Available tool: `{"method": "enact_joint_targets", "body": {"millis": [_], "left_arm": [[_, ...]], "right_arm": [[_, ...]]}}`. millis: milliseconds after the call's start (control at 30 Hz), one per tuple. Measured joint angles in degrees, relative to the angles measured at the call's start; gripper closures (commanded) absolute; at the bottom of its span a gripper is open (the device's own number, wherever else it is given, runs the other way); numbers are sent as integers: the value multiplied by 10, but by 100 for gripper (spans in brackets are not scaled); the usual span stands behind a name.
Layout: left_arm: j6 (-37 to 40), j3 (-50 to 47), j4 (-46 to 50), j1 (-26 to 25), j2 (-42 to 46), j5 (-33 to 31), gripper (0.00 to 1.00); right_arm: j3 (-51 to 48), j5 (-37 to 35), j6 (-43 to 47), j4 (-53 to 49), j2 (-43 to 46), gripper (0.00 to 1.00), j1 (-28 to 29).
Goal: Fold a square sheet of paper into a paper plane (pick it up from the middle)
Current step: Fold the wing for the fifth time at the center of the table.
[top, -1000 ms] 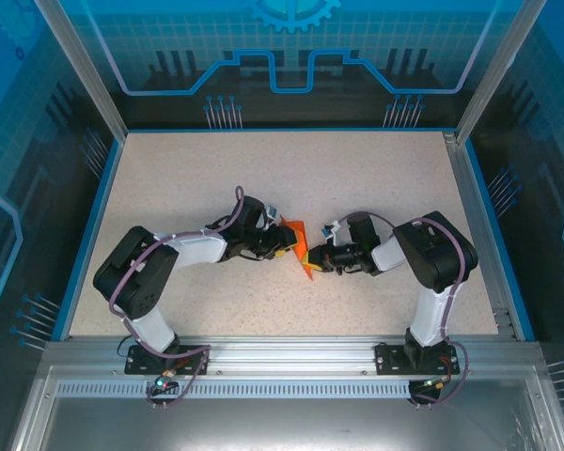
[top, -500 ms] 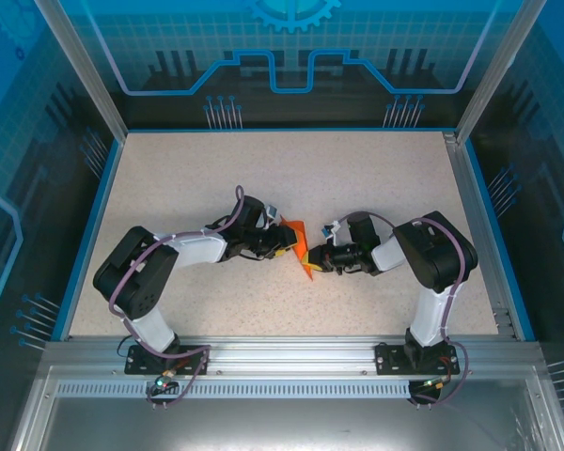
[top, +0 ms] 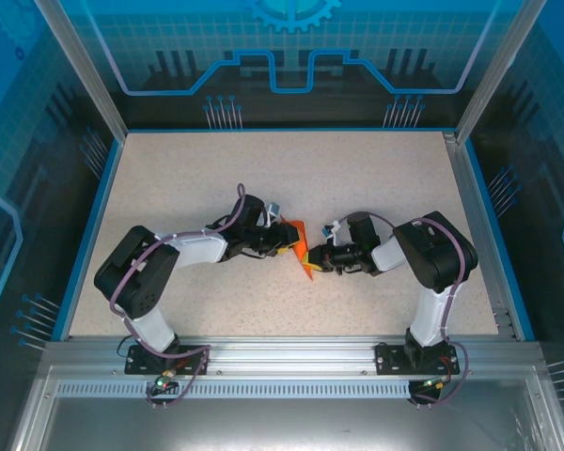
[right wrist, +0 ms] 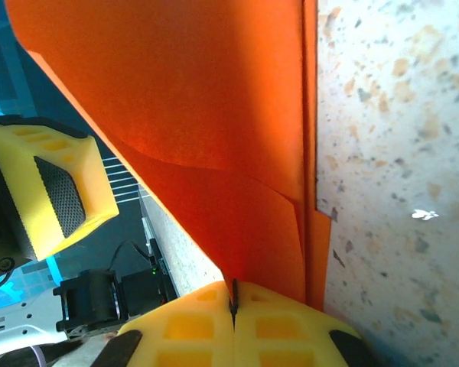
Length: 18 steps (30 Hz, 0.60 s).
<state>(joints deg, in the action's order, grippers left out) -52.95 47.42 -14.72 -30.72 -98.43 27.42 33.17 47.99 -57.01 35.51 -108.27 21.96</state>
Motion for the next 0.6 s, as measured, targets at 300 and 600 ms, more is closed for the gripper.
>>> {"method": "enact_joint_targets", "body": {"millis": [300, 600], "left_arm": [[9, 13, -12, -8, -32, 19, 56], [10, 27, -36, -13, -67, 28, 56]], "right_arm": [[-1, -2, -6, 2, 0, 100, 0], [-1, -2, -6, 2, 1, 100, 0]]}}
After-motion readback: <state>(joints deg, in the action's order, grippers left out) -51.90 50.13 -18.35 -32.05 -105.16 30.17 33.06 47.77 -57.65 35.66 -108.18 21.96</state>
